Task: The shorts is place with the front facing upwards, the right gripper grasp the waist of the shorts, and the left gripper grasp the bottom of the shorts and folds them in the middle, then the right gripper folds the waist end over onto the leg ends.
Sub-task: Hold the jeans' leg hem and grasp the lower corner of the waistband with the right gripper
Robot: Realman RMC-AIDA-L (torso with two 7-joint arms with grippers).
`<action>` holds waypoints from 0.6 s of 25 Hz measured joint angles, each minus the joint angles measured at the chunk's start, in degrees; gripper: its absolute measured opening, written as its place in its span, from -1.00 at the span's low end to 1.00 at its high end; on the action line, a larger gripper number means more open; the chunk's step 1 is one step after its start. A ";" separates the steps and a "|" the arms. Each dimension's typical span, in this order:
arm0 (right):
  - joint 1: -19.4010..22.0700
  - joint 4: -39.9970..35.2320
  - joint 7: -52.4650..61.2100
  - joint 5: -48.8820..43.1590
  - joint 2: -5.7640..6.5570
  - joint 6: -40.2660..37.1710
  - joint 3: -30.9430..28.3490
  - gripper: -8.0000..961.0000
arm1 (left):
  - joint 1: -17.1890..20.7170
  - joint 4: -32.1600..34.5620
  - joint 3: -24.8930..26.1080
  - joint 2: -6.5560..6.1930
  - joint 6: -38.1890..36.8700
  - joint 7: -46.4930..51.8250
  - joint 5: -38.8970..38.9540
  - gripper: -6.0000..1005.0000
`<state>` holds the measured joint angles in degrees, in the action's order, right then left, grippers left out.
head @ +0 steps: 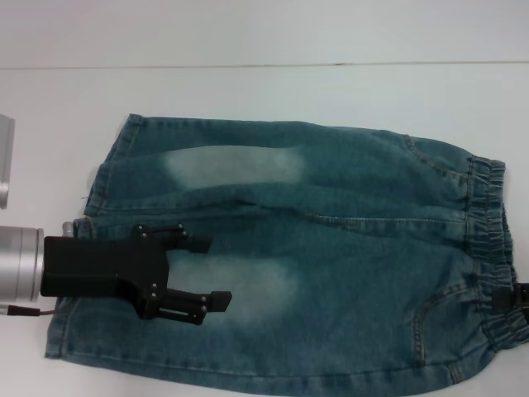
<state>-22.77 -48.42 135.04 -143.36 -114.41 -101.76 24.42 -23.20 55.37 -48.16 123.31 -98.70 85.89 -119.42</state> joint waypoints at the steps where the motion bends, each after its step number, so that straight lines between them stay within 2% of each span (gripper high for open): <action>1: 0.00 0.00 -0.02 0.06 -0.02 -0.16 -0.02 0.82 | 0.00 0.00 0.00 0.00 0.00 0.00 -0.01 0.86; 15: -0.78 0.00 -0.17 0.08 -0.54 -0.88 -0.01 0.81 | 0.25 0.00 -0.01 0.00 0.00 -0.02 -0.02 0.86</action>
<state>-23.55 -48.42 134.87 -143.28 -114.95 -102.64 24.41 -22.95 55.37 -48.17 123.31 -98.70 85.87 -119.45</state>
